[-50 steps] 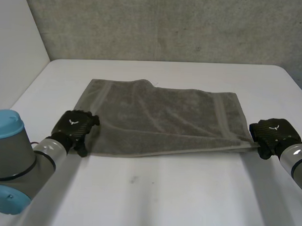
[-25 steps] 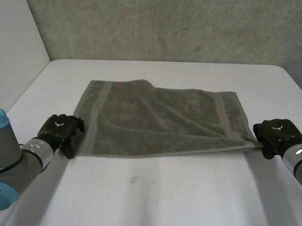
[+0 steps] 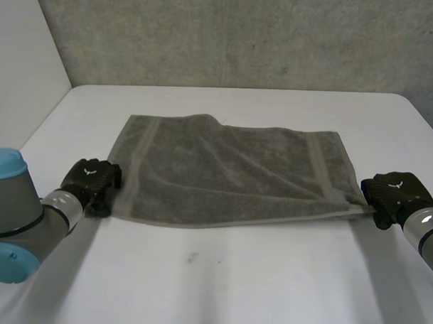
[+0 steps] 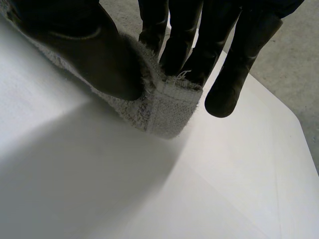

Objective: Fold the towel.

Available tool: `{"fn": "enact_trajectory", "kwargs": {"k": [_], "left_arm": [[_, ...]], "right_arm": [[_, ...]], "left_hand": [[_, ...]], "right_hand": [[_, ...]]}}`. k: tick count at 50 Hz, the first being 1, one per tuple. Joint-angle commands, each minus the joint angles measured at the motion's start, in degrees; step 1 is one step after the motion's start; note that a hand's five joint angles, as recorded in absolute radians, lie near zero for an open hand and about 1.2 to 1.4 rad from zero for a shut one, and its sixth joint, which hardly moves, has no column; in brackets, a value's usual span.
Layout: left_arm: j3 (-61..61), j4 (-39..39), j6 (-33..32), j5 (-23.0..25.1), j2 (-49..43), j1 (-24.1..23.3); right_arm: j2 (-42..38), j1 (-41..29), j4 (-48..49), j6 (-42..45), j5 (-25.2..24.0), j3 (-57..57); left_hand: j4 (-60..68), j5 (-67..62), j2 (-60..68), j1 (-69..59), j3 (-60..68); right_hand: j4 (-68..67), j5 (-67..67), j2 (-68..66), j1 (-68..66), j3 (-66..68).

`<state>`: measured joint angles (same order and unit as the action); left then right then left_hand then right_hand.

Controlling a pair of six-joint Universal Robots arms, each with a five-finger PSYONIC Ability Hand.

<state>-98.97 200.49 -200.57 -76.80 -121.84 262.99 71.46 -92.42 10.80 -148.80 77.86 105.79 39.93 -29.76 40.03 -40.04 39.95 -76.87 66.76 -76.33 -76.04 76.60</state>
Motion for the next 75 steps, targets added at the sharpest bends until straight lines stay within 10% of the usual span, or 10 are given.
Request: {"fn": "enact_trajectory", "kwargs": {"k": [1,13,52,61,75], "left_arm": [[2.82,-0.09,0.00,0.07,-2.17,-0.46],[3.61,-0.27,0.09,0.07,-1.65,-1.16],[-21.79,-22.77,-9.84,4.99,35.45,7.80],[-9.43,-21.54,-5.38,8.86,21.42,7.02],[18.78,-21.80,4.21,2.01,-2.33,1.30]], "right_arm": [[-0.10,-0.04,0.01,0.00,0.01,0.11],[-0.27,-0.13,0.01,1.40,0.19,0.20],[21.09,6.20,-30.49,22.77,-8.15,1.53],[2.30,1.30,-26.36,15.48,-6.50,-14.09],[-20.91,-7.07,-22.14,7.39,-0.52,-44.68]], "left_hand": [[10.15,-10.32,10.05,-10.04,10.13],[40.02,-40.19,39.92,-39.91,40.01],[40.07,-40.24,39.97,-39.96,40.05],[40.07,-40.24,39.97,-39.96,40.05],[40.07,-40.24,39.97,-39.96,40.05]], "right_hand": [[-3.13,3.24,-3.67,-3.96,3.40],[-3.13,3.24,-3.67,-3.96,3.40],[-3.13,3.24,-3.67,-3.96,3.40],[-3.13,3.24,-3.67,-3.96,3.40],[-3.13,3.24,-3.67,-3.96,3.40]]}}
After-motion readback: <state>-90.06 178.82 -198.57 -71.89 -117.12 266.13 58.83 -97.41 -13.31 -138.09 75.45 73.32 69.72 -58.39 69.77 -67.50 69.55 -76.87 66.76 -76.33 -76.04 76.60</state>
